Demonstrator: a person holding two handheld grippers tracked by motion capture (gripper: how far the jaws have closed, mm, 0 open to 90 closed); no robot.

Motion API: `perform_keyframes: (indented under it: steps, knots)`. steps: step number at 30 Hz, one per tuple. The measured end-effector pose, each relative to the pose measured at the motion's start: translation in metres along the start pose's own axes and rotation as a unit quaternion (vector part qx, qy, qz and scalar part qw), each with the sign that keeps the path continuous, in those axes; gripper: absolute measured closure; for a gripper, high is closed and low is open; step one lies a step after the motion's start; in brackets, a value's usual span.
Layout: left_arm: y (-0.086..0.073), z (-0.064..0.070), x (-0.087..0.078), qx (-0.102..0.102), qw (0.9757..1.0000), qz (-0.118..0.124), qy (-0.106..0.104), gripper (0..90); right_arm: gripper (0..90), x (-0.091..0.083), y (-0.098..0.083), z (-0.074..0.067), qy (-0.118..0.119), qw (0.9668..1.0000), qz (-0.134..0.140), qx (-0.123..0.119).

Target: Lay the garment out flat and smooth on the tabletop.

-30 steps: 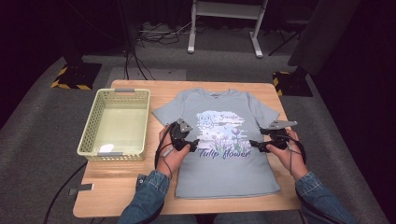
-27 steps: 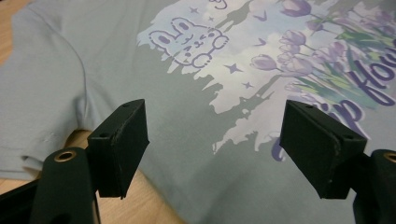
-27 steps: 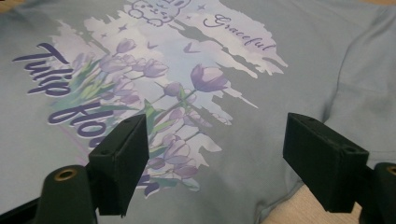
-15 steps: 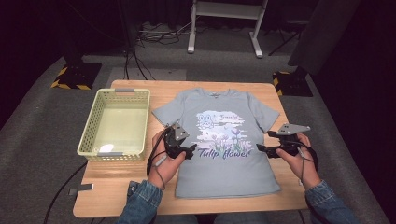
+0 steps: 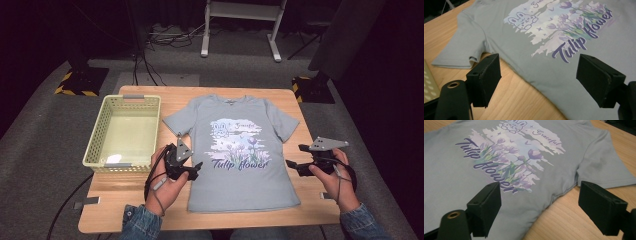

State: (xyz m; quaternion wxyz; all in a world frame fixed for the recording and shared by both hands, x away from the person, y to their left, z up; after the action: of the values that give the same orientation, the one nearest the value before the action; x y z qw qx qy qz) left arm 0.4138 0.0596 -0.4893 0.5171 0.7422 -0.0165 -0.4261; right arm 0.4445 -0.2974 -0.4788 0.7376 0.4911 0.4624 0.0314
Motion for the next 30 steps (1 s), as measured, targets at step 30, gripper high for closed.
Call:
perform_keyframes:
  steps: [30]
  knots:
    - [-0.073,-0.014,-0.045,-0.027,0.9994,-0.016,0.015,18.9,16.4,-0.022,-0.061,0.009,-0.009,0.9987,-0.025,0.043]
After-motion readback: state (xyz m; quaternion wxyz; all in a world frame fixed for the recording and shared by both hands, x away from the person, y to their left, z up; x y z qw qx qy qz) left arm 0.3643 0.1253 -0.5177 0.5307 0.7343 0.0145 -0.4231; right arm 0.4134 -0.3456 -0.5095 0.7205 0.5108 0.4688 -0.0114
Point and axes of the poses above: each handheld gripper's, and its own axes: x roughly forward along the jaws, y roughly out of its top, z roughly to its right, the point moved 10 cm from there along x, roughly forward along the jaws
